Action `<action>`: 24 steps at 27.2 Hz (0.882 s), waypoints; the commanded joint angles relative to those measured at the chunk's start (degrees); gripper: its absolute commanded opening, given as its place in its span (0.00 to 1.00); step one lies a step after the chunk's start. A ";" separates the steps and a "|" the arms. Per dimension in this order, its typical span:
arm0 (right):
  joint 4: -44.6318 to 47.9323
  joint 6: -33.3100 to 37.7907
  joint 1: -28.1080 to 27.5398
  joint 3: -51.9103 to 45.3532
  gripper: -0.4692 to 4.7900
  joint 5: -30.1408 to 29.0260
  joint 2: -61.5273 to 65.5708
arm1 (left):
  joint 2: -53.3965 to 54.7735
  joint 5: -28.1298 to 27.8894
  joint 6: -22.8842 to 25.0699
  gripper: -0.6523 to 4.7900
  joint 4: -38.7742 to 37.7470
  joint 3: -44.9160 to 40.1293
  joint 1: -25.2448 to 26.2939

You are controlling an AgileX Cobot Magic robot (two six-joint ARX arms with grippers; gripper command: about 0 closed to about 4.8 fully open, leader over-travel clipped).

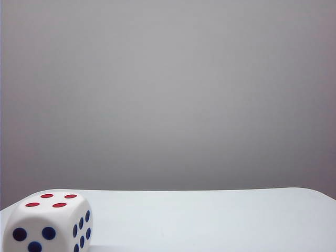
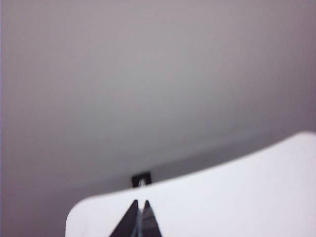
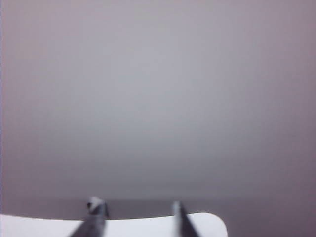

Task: Pick up the dice on the table and roll the dice.

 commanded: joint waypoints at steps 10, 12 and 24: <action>7.45 6.54 -7.15 -11.72 0.08 -11.04 -9.27 | -5.09 13.25 -8.44 0.11 1.77 -7.67 21.18; 10.86 9.53 -7.15 -15.02 0.08 -9.84 -9.75 | -7.69 14.34 -10.93 0.11 1.86 -10.12 20.76; 14.32 5.81 -7.54 -22.25 0.08 -8.07 -10.58 | -17.70 14.27 -10.12 0.11 3.80 -20.50 20.37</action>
